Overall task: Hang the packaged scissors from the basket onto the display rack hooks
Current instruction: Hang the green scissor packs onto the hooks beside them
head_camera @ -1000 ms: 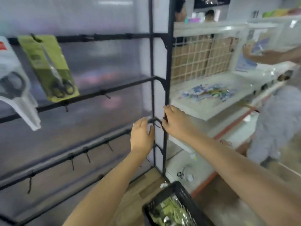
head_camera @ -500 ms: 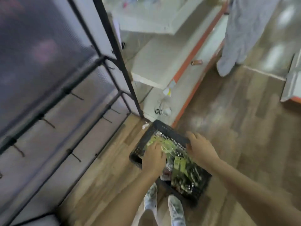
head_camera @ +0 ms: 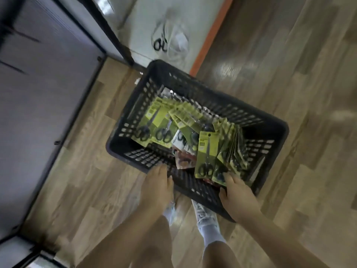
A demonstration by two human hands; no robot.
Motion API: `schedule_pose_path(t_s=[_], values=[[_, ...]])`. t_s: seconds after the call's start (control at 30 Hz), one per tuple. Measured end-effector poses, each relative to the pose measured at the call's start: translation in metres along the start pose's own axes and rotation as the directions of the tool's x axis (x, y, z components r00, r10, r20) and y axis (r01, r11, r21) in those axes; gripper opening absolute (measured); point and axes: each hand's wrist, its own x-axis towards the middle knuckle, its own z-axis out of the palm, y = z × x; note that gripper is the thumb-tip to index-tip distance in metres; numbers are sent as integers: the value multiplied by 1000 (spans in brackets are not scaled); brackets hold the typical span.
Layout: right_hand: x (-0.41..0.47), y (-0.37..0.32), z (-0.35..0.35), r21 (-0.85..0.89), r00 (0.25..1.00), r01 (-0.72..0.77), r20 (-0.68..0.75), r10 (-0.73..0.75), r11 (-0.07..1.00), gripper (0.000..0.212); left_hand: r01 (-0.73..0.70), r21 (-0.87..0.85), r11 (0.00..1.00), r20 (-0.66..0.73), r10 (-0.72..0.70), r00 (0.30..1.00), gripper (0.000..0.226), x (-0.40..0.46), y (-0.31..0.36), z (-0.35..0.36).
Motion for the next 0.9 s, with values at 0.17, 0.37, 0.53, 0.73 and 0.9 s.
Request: schedule_pose_path(t_s=[0.17, 0.37, 0.53, 0.73, 0.9], values=[[79, 4, 21, 100, 994, 25, -106, -14, 995, 46, 58, -90, 994, -103, -67, 992, 38, 86, 3, 18], [183, -6, 18, 202, 977, 125, -193, -86, 971, 62, 66, -189, 980, -146, -94, 985, 41, 183, 13, 40], [259, -24, 9, 172, 952, 232, -240, -188, 957, 77, 47, -156, 987, -252, -85, 964, 45, 229, 13, 52], [299, -20, 12, 199, 973, 192, -163, -161, 961, 92, 81, -543, 836, -324, -298, 898, 41, 254, 14, 56], [293, -17, 16, 148, 973, 204, -136, -184, 968, 99, 150, -734, 662, -166, -389, 906, 20, 265, 6, 51]])
